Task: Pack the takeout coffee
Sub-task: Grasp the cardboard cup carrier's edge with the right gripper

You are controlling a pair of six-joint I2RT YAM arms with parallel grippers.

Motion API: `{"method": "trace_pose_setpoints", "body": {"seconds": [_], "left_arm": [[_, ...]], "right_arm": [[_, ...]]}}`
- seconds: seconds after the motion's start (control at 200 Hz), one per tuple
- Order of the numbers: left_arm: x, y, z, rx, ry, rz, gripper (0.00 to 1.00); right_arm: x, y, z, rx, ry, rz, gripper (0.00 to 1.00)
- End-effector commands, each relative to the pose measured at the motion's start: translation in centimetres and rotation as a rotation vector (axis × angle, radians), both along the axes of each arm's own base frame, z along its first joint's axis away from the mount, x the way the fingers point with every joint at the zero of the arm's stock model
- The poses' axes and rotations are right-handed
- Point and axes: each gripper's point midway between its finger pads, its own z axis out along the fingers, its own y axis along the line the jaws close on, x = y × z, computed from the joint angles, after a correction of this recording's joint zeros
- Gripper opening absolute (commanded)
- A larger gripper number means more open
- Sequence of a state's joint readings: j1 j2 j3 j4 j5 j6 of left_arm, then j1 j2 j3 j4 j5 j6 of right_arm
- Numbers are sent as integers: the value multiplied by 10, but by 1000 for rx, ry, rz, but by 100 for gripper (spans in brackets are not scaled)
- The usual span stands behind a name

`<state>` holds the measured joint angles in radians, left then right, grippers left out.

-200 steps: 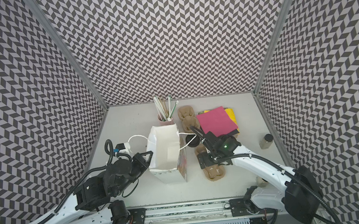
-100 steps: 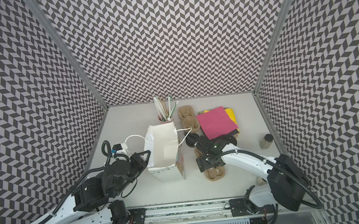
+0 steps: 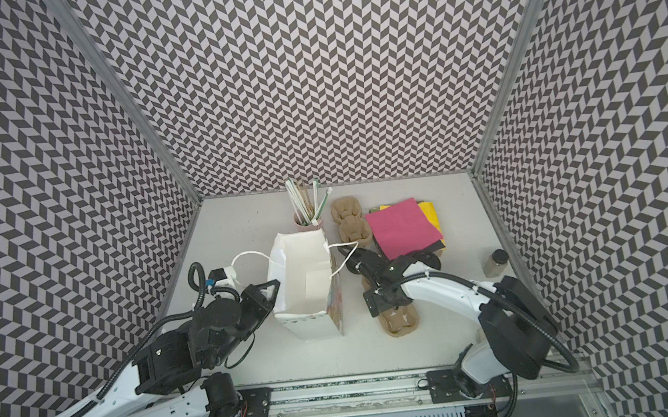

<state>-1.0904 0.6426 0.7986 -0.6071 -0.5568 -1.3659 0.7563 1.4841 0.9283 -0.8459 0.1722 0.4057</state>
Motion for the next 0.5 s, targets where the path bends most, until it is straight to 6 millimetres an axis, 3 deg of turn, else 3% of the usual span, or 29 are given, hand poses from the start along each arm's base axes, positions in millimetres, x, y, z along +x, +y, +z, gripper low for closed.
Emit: {"method": "trace_pose_setpoints", "body": {"seconds": [0.0, 0.496], "left_arm": [[2, 2, -2, -6, -4, 28, 12], [3, 1, -5, -3, -3, 36, 12]], "right_arm": [[9, 5, 6, -6, -24, 14, 100], [15, 7, 1, -8, -6, 6, 95]]}}
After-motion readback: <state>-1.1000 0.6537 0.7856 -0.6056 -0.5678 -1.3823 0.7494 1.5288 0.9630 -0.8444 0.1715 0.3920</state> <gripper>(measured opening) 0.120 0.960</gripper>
